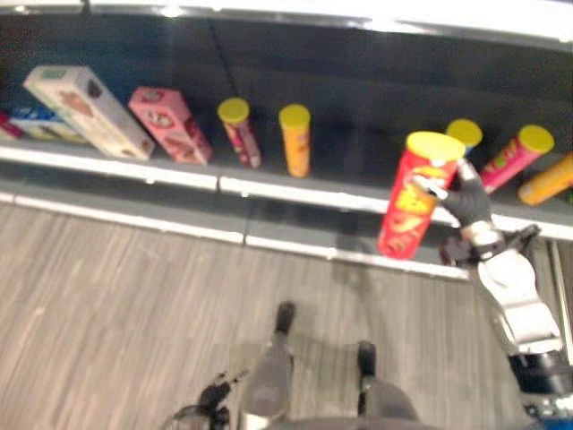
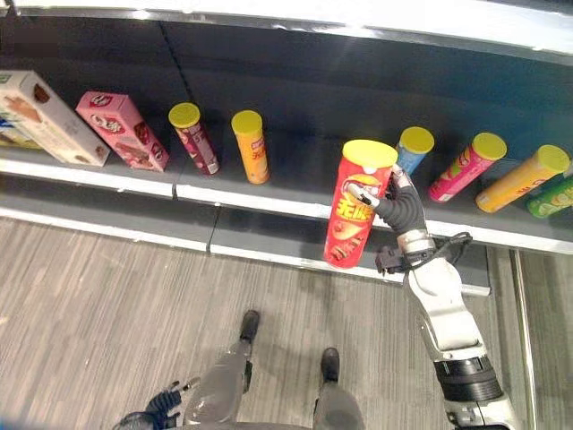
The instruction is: Put the goods on the table back onto the shelves and tidy them up.
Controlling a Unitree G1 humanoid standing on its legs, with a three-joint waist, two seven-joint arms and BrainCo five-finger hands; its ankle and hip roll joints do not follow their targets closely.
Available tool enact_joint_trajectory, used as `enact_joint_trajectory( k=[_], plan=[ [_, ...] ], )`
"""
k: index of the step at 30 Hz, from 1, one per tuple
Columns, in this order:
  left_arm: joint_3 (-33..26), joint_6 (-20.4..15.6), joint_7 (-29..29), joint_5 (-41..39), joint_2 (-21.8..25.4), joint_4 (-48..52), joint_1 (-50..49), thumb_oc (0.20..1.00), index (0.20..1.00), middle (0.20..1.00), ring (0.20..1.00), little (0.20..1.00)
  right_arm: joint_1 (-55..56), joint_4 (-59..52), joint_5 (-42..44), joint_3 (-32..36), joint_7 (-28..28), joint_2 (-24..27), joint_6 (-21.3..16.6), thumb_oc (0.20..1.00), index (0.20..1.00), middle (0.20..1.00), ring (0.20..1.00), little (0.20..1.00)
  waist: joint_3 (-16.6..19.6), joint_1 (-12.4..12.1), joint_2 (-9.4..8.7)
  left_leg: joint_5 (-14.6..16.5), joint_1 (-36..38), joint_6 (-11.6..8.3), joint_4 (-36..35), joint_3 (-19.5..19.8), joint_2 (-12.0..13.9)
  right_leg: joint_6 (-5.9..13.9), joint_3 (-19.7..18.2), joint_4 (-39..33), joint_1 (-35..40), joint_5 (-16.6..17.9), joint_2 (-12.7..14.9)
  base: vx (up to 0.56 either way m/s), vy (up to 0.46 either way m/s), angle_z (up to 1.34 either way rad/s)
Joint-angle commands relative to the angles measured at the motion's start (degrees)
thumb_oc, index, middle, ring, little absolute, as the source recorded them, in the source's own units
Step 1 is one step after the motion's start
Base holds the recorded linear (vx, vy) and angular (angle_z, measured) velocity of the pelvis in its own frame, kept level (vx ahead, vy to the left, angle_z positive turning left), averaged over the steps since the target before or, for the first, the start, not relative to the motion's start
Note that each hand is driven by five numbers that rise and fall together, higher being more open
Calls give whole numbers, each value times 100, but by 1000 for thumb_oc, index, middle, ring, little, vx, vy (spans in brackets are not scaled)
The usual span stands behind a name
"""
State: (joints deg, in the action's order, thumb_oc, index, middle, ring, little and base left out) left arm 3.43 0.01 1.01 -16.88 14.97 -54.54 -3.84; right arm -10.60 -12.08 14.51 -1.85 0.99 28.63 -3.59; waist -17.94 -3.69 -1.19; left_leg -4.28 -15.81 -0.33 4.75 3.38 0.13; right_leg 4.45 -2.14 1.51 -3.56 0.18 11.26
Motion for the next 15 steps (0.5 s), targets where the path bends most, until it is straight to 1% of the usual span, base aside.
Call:
enact_joint_trajectory(
  k=[1,2,3,4,5,7,8,9,10,11,12,15],
  plan=[
    [-101,-61,-126,25,448,29,-293,1000,1000,1000,1000,1000,-454,-261,-33,107,54,86,-385,200,200,200,200,200,445,-137,-101,350,-105,-253,105,166,325,554,-29,883,-34,65,223,79,183,-16],
    [-123,-62,-140,37,484,40,-315,1000,1000,1000,1000,1000,-498,-263,-28,56,39,54,-362,200,200,200,200,200,429,-138,-100,392,-54,-201,107,111,322,508,67,1048,-104,174,248,60,101,-19],
    [-135,-69,-154,65,522,46,-332,1000,1000,1000,1000,1000,-562,-249,-28,-23,21,14,-383,200,200,200,200,200,418,-161,-93,442,30,-173,79,29,350,498,269,1170,-173,280,302,121,134,-16],
    [-160,-65,-167,34,535,51,-338,1000,1000,1000,1000,1000,-595,-208,-44,-99,-10,36,-359,200,200,200,200,200,415,-134,-101,496,205,-148,16,-94,358,487,555,1126,-272,429,330,93,78,-15],
    [-162,-65,-167,34,534,51,-338,1000,1000,1000,1000,1000,-598,-205,-44,-102,-10,36,-361,200,200,200,200,200,408,-130,-99,494,219,-149,7,-92,360,487,560,1116,-257,432,328,101,66,-22],
    [-201,-65,-187,-42,497,21,-333,1000,1000,1000,1000,1000,-688,-174,-60,-174,-25,64,-323,200,200,200,200,200,381,-68,-68,581,446,-146,-130,-185,378,478,839,756,-487,373,231,122,30,-27],
    [-188,16,-236,76,471,-188,-297,1000,1000,1000,1000,1000,-666,27,-21,-265,-32,98,-388,200,200,200,200,200,315,27,-92,636,530,-162,-163,-234,326,490,931,192,-676,314,129,129,-12,-52],
    [-191,13,-236,79,466,-196,-292,1000,1000,1000,1000,1000,-677,44,-18,-274,-31,103,-401,200,200,200,200,200,293,42,-77,648,560,-168,-166,-219,337,486,953,164,-625,315,117,114,-7,-49],
    [-127,-44,-205,100,495,33,-359,1000,1000,1000,1000,1000,-624,-69,-196,-188,-21,140,-317,200,200,200,200,200,296,41,-106,737,506,-155,-28,-199,268,625,829,2,-517,375,178,60,6,-3],
    [-141,-98,-213,78,385,42,-291,1000,1000,1000,1000,1000,-526,-230,-180,-222,-79,175,-281,200,200,200,200,200,237,42,-155,758,489,-183,66,-200,220,569,766,-12,-465,346,164,53,10,57],
    [-140,-101,-214,78,385,38,-288,1000,1000,1000,1000,1000,-522,-238,-180,-218,-79,175,-276,200,200,200,200,200,230,39,-155,760,495,-182,67,-202,219,570,765,-16,-456,347,166,33,-6,71],
    [-81,-137,-194,35,285,142,-303,1000,1000,1000,1000,1000,-356,-212,-126,-162,-133,190,-326,200,200,200,200,200,179,87,-107,733,395,-251,118,-195,260,505,864,-101,-426,353,157,-20,-47,25]
  ],
)
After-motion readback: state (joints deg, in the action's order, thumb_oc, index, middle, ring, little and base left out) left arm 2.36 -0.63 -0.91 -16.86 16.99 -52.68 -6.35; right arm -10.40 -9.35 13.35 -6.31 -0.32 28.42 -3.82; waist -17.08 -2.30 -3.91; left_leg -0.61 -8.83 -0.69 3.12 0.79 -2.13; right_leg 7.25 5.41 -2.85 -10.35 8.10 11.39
